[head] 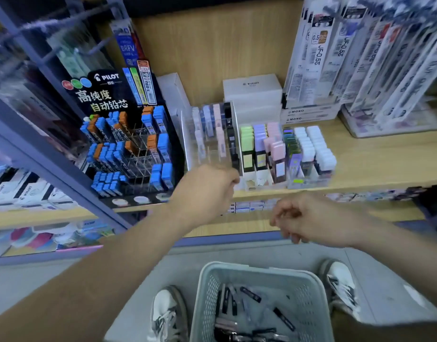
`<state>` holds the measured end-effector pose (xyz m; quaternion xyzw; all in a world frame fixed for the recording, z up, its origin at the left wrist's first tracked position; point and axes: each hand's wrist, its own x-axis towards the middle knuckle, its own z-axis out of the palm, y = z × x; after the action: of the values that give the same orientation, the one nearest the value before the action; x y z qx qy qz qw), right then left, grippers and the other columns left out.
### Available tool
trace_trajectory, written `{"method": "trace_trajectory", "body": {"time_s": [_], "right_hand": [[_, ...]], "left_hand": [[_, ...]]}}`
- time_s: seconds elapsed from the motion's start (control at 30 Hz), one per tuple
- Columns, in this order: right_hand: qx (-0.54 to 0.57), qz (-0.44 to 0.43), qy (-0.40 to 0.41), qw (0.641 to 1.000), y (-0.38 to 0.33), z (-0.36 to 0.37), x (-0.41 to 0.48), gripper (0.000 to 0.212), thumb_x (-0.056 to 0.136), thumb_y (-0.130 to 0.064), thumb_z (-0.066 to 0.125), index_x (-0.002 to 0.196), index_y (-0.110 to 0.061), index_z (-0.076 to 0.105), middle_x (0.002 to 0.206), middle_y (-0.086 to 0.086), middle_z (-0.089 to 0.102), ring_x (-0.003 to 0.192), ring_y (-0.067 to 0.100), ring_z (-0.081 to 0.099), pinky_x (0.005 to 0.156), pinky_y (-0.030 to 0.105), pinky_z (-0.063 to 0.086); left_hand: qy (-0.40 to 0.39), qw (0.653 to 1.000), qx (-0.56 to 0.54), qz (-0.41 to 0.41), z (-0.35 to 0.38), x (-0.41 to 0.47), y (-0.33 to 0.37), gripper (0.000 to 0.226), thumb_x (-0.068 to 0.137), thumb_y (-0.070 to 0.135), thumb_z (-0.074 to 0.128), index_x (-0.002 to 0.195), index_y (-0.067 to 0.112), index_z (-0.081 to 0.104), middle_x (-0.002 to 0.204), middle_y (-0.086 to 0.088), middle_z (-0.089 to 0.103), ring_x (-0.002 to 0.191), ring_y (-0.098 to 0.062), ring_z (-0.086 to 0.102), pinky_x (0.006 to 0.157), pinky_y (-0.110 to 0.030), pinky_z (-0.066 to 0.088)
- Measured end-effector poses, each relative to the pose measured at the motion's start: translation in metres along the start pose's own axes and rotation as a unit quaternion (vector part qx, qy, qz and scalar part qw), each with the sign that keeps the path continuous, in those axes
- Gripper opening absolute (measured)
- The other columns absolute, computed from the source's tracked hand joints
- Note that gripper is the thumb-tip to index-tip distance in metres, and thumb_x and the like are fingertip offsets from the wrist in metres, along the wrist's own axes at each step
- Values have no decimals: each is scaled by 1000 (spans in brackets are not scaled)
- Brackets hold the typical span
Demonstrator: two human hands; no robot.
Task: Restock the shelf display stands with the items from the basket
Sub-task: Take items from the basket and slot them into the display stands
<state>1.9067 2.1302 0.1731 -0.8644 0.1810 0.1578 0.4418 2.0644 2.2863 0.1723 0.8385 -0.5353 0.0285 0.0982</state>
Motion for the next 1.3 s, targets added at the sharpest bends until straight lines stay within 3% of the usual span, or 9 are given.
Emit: {"method": "trace_trajectory", "body": {"time_s": [0.17,0.33,0.47,0.63,0.73,0.83,0.97,1.1,1.3], "right_hand": [[-7,130,-117,985,67,82,10,13,94,-13,54,101,-14,66,84,5,67,68,14,63,65,30,54],[-19,217,-75,973,149,165,40,34,90,-18,57,124,-15,60,101,4,62,84,19,58,64,24,46],[-23,212,-19,977,195,194,71,52,90,-12,56,141,-18,47,144,7,48,117,25,57,90,28,47],[88,171,23,981,199,210,109,77,87,-17,70,150,-22,26,135,2,47,104,20,55,81,28,47],[5,149,-37,988,207,218,131,99,79,-35,79,154,-23,15,158,5,22,137,28,37,104,33,39],[-108,145,-120,976,216,228,144,117,71,-52,79,155,-25,3,162,7,5,148,32,10,117,46,22],[-188,143,-153,960,215,243,149,131,64,-59,81,154,-28,-9,161,10,-5,148,34,-2,118,48,15],[-269,99,-105,952,216,264,141,131,58,-57,83,152,-32,-4,146,7,18,132,31,23,98,51,42],[-264,49,-105,958,224,273,141,106,67,-49,81,149,-30,16,140,2,36,127,26,36,96,47,43]], "left_hand": [[-338,937,80,-24,97,-55,28,16,85,9,51,96,10,62,95,-14,63,87,-33,60,62,-35,43],[-442,891,14,-99,189,-129,14,26,85,2,50,107,6,64,104,-14,67,93,-29,64,77,-35,52],[-411,897,-7,-163,215,-126,12,36,86,3,48,121,1,52,116,-16,59,104,-29,60,86,-36,49],[-316,890,-96,-314,235,-117,-9,70,81,2,56,142,4,22,139,-19,35,124,-35,44,94,-37,41],[-257,849,-234,-398,255,-114,-17,72,79,-3,59,139,15,24,134,-15,41,112,-32,52,83,-30,42],[-231,786,-320,-475,285,-117,-16,63,80,6,67,131,18,32,116,-8,55,98,-27,59,80,-32,49],[-188,745,-365,-526,321,-114,-8,81,76,29,77,138,21,27,131,-6,50,118,-30,52,96,-36,46],[-180,780,-272,-535,337,-109,-2,94,75,36,77,145,13,19,142,-15,37,129,-32,39,105,-36,35],[-233,793,-191,-530,351,-112,-2,91,76,50,71,138,0,27,136,-20,39,123,-33,42,102,-37,39]]}}
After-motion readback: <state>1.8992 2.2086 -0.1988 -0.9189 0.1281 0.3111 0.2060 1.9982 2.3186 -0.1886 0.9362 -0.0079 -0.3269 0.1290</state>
